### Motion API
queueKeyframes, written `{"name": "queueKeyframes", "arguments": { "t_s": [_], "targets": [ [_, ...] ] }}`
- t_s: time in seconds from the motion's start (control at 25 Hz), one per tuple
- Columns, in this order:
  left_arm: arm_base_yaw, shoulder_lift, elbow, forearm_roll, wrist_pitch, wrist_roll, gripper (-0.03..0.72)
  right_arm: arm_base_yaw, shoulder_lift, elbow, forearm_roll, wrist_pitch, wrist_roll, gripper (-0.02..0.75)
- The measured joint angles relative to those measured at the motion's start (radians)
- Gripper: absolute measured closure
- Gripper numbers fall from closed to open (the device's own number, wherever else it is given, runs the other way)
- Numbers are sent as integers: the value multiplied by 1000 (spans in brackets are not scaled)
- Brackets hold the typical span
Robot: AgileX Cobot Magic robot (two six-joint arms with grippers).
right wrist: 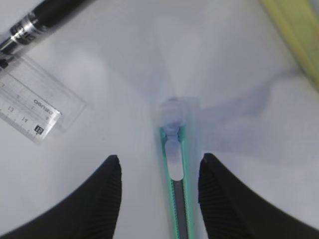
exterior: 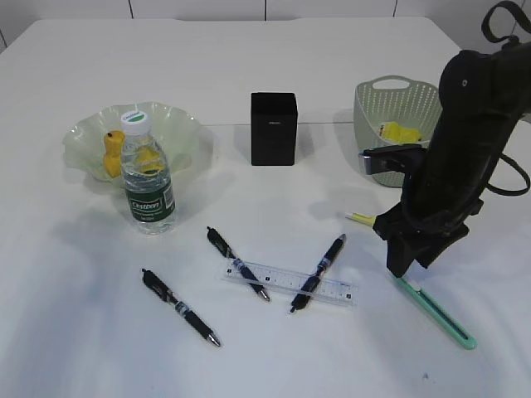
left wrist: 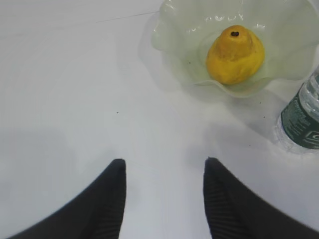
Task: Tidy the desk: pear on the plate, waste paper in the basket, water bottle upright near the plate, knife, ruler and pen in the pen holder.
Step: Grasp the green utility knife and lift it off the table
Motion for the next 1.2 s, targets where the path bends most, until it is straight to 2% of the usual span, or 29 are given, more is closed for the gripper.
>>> {"name": "queueKeyframes", "arguments": {
  "t_s": [1.2],
  "targets": [
    [0, 0, 0, 0, 4, 0, 335, 0, 0, 0, -3, -53, -25, 364]
  ]
}}
